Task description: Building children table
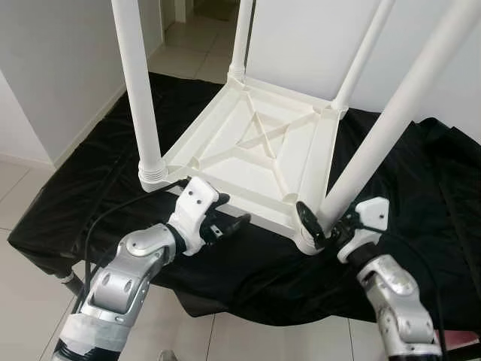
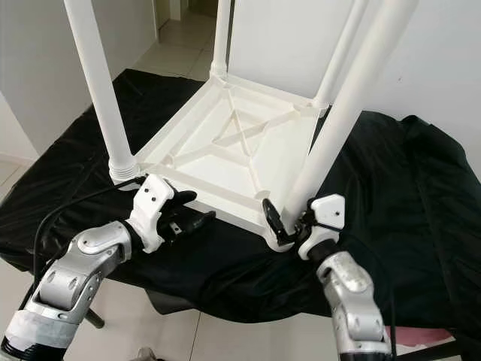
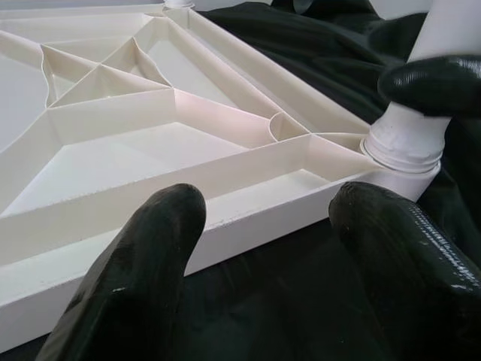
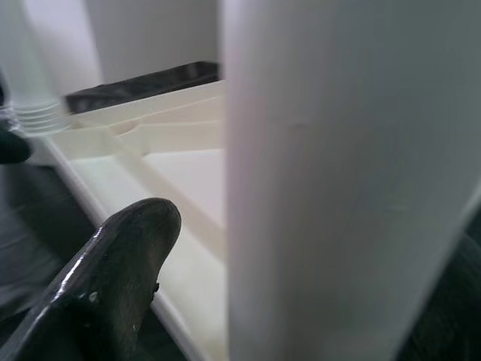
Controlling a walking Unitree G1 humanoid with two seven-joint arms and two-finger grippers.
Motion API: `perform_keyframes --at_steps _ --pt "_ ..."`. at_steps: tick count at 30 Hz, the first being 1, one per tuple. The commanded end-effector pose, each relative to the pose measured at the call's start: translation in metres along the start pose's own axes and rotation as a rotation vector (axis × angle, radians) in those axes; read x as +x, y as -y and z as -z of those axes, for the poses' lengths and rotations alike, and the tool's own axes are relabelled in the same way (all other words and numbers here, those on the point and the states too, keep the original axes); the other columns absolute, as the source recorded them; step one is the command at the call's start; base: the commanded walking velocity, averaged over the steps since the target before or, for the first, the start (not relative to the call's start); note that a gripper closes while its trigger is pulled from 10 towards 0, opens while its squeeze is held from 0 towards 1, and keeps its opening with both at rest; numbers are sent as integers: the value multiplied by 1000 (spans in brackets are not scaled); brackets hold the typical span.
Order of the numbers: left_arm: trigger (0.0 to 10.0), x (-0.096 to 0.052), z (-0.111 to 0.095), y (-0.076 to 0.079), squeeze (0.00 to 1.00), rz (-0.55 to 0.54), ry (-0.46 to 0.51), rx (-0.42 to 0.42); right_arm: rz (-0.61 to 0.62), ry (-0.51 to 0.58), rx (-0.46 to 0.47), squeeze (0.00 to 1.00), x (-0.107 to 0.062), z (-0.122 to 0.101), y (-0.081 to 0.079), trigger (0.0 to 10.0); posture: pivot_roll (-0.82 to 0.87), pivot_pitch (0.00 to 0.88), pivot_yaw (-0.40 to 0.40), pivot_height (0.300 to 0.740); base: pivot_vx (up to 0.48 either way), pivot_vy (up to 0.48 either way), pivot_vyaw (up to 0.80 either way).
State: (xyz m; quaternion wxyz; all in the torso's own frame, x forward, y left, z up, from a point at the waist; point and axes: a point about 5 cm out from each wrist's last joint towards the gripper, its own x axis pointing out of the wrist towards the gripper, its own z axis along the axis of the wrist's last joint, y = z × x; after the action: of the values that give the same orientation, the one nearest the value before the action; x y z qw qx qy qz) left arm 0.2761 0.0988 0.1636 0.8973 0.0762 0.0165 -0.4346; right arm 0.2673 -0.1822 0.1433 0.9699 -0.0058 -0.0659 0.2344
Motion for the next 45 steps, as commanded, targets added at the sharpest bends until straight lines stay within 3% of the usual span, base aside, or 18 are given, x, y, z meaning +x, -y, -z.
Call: perform_keyframes --at_steps 1,9,14,15,16,17,29,38,39,45 --pt "10000 0 -4 -1 0 -26 19 6 -81 -54 17 0 2 5 7 10000 41 0 -88 740 0 0 0" --pt "10000 -1 -5 1 0 -38 22 4 -226 -126 20 0 5 12 12 10000 71 0 -107 740 0 0 0" --pt "10000 -2 -4 1 0 -48 22 -3 -250 -147 32 0 5 18 12 10000 74 0 -111 740 0 0 0" --pt "10000 -3 -2 2 0 -51 15 -2 -268 -152 42 0 5 20 10 7882 75 0 -110 740 0 0 0" --pt "10000 -4 0 2 0 -60 9 -5 -277 -162 50 0 4 25 9 2588 81 0 -116 740 0 0 0" --pt "10000 -4 1 2 0 -67 7 -8 -287 -165 66 0 4 27 7 0 80 0 -118 740 0 0 0" --pt "10000 0 -1 -3 0 -82 15 -8 -267 -161 64 0 5 35 4 0 62 0 -109 740 0 0 0" --pt "10000 5 -1 -2 0 -72 26 -15 -204 -97 67 0 9 29 -5 0 29 0 -113 740 0 0 0" --pt "10000 6 0 -1 0 -73 25 -20 -148 -82 70 0 10 27 -7 9608 27 5 -114 740 0 0 0" --pt "10000 6 -1 -1 0 -68 22 -21 -33 -54 84 0 13 22 -12 10000 20 24 -108 740 0 0 0"
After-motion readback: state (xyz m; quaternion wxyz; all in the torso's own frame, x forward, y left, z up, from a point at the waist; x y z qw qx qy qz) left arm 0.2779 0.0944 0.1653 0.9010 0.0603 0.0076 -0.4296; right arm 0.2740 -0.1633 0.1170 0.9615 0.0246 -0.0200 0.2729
